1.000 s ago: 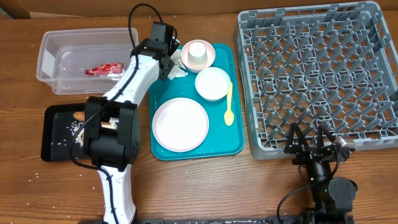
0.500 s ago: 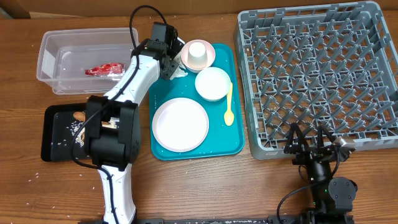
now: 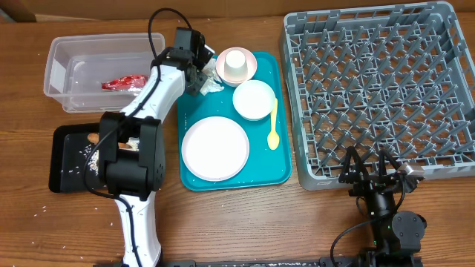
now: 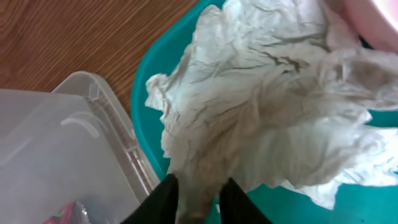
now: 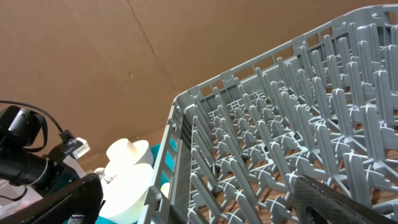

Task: Sort waste into correct bins and load items into the dishwasher
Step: 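Reach the left gripper to the crumpled tissue and grasp it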

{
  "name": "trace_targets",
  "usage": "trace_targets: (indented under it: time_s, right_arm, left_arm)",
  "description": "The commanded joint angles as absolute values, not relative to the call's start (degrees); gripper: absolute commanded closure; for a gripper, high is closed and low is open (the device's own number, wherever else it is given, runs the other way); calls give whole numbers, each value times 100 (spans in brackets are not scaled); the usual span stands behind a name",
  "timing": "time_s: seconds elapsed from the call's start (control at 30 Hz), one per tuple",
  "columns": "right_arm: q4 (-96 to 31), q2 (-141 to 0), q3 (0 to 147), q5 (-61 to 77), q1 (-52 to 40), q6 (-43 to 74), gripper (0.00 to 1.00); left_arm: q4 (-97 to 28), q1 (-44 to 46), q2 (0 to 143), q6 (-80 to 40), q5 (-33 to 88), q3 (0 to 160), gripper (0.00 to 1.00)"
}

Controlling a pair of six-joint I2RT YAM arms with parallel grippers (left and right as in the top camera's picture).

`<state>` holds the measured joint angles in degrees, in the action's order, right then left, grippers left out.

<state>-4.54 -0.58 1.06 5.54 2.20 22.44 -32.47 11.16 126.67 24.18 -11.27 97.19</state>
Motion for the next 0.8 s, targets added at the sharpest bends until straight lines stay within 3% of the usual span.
trace_targets:
  time_s: [0.0,0.03,0.37,0.77]
  right_arm:
    - [-427,-16,47,519,217,2257,0]
    - [-427,-16,47,519,215,2257,0]
    - [-429,-16,47,519,215,2257,0]
    - [-427,-16,47,519,217,2257,0]
  left_arm:
    - [-3170,1135,12733,2443,-1048,9837,92]
    - [-3157,1153,12731,2440,-1052,9839,96]
    - [-3245,1647,12156,2394,-1413,9852,96]
    - [-3553,1876,11312,1299,-1984,9852,96]
